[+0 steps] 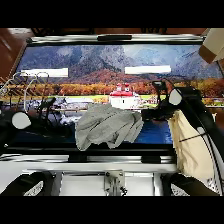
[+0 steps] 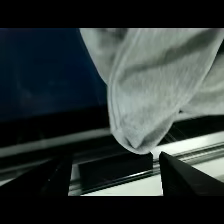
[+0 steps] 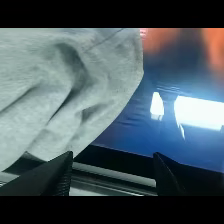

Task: Fold the shirts.

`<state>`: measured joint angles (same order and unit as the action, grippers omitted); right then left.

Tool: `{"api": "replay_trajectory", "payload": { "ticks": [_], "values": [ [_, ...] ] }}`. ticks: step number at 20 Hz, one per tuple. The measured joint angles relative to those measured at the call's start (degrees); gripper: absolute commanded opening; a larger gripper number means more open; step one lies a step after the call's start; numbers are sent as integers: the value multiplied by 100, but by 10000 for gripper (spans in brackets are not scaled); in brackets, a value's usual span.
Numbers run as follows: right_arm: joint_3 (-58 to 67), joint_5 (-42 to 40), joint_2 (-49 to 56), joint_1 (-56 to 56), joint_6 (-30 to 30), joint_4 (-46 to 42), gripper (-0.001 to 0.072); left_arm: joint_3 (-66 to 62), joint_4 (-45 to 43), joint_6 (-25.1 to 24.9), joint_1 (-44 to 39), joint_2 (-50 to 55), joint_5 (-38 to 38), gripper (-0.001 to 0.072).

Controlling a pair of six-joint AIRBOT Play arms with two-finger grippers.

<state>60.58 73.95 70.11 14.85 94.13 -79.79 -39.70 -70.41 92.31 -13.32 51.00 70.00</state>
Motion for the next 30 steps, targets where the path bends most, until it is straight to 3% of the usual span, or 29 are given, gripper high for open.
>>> {"api": "replay_trajectory", "payload": {
  "ticks": [8, 9, 11, 13, 14, 15, 16, 17, 20, 23, 27, 30],
  "values": [
    [-11, -173, 990, -2, -446, 48, 615, 1080, 938, -299, -380, 765, -1449, 579],
    [-11, -216, 1073, -2, -492, 81, 615, 1097, 988, -339, -396, 855, -1547, 471],
    [-11, -339, 1215, -2, -555, 236, 615, 1121, 1086, -422, -422, 973, -1768, 432],
    [-11, -553, 1346, -2, -599, 551, 614, 1137, 1207, -623, -444, 1036, -1996, 302],
    [-11, -660, 1421, 4, -623, 748, 612, 1147, 1279, -741, -446, 1062, -2129, 190],
    [-11, -752, 1484, 24, -636, 905, 523, 1150, 1314, -857, -446, 1078, -2238, 77],
    [-11, -857, 1543, 55, -651, 1032, 229, 1147, 1379, -940, -446, 1086, -2310, 43],
    [-11, -925, 1582, 85, -658, 1121, 79, 1128, 1436, -1023, -446, 1088, -2358, 42],
    [37, -1027, 1519, 103, -682, 1209, 68, 857, 1475, -1314, -446, 1047, -2288, 41],
    [385, -944, 1023, 118, -887, 861, 68, -7, 964, -1480, -393, 787, -1856, 41],
    [1399, -949, -192, 118, -1438, 227, 68, -2208, -22, -1543, -109, 127, -966, 42],
    [2302, -1318, -1215, 120, -1674, 116, 68, -4205, -446, -1429, 186, -398, -791, 42]
  ]
}}
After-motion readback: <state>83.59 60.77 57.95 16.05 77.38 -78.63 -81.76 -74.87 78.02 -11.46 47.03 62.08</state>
